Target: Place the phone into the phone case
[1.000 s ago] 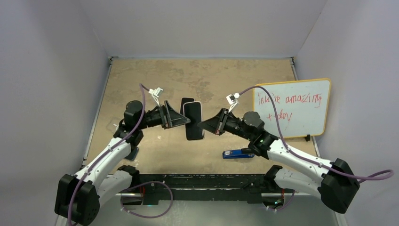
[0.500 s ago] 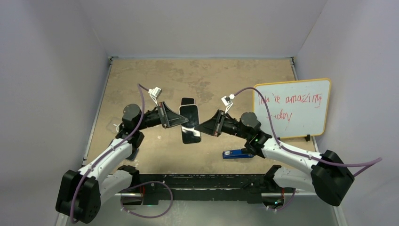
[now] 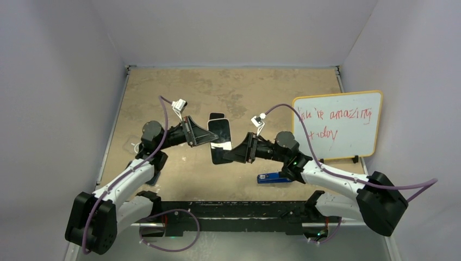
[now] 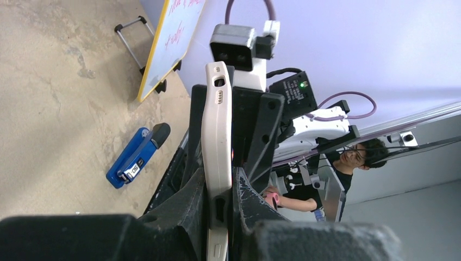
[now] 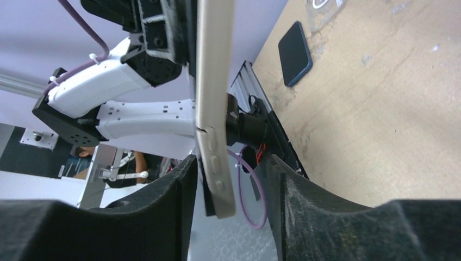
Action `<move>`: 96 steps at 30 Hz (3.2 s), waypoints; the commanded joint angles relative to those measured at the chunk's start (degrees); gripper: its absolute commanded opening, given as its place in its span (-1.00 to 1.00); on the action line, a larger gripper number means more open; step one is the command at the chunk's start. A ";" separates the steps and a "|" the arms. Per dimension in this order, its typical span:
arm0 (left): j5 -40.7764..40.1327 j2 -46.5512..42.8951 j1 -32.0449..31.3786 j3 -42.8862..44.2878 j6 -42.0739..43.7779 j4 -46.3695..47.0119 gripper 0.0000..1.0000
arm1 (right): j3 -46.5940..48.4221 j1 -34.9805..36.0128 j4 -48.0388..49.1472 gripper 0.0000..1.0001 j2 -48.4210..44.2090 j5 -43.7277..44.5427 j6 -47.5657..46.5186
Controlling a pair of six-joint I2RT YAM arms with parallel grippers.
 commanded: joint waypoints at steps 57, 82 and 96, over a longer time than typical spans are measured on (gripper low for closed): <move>17.09 -3.56 -0.29 2.99 18.10 -10.59 -1.00 | 12.32 -1.05 -13.92 0.22 -2.75 5.30 -8.14; 8.88 -0.83 -0.27 9.42 34.62 -36.95 -0.39 | 10.98 -1.18 -14.62 -1.00 -4.25 9.51 -6.74; 10.45 -2.71 -0.28 4.44 29.67 -31.56 0.13 | 6.30 -5.41 -7.37 -1.00 -9.72 12.89 3.89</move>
